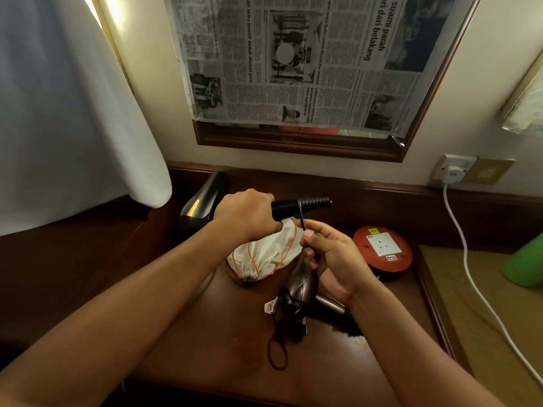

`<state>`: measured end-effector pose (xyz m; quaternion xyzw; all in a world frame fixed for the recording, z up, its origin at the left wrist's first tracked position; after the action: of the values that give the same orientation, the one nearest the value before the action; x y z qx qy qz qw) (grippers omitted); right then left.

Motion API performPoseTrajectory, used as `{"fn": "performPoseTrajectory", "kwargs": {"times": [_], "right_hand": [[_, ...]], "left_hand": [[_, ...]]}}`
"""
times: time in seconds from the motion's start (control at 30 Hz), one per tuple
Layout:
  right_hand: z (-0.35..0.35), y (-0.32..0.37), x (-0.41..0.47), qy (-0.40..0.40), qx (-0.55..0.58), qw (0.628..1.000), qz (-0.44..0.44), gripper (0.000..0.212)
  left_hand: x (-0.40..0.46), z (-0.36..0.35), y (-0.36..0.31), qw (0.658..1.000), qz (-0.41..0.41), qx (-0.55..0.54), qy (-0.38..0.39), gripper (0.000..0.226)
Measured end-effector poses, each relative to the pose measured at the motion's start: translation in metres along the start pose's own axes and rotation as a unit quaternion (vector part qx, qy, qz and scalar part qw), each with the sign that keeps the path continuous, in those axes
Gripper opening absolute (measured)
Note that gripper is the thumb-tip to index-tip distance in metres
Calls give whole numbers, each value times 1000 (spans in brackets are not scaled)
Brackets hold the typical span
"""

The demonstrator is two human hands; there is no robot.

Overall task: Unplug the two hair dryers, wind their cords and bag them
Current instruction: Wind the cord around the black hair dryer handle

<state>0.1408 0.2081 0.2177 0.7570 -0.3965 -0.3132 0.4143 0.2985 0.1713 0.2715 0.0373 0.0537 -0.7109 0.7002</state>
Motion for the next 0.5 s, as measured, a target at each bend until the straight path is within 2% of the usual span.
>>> {"fn": "performPoseTrajectory", "kwargs": {"times": [0.3, 0.4, 0.5], "right_hand": [[-4, -15, -1, 73, -11, 996, -53, 6], [-7, -24, -6, 99, -70, 988, -97, 31], [-6, -30, -8, 118, -48, 989, -81, 35]], "left_hand": [[-12, 9, -7, 999, -24, -12, -26, 34], [-16, 15, -9, 999, -32, -17, -33, 34], [-20, 16, -10, 999, -35, -9, -28, 34]]}}
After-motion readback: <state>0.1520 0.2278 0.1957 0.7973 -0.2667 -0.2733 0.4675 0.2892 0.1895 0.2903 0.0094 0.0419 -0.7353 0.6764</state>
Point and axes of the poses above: each hand's wrist, its own x-axis towards the middle knuckle, its own z-axis out of the back of the hand, y = z × x, the point moved 6 cm from there along x, towards the middle knuckle, and after that the axes turned 11 degrees about y, right-handed, at the moved point
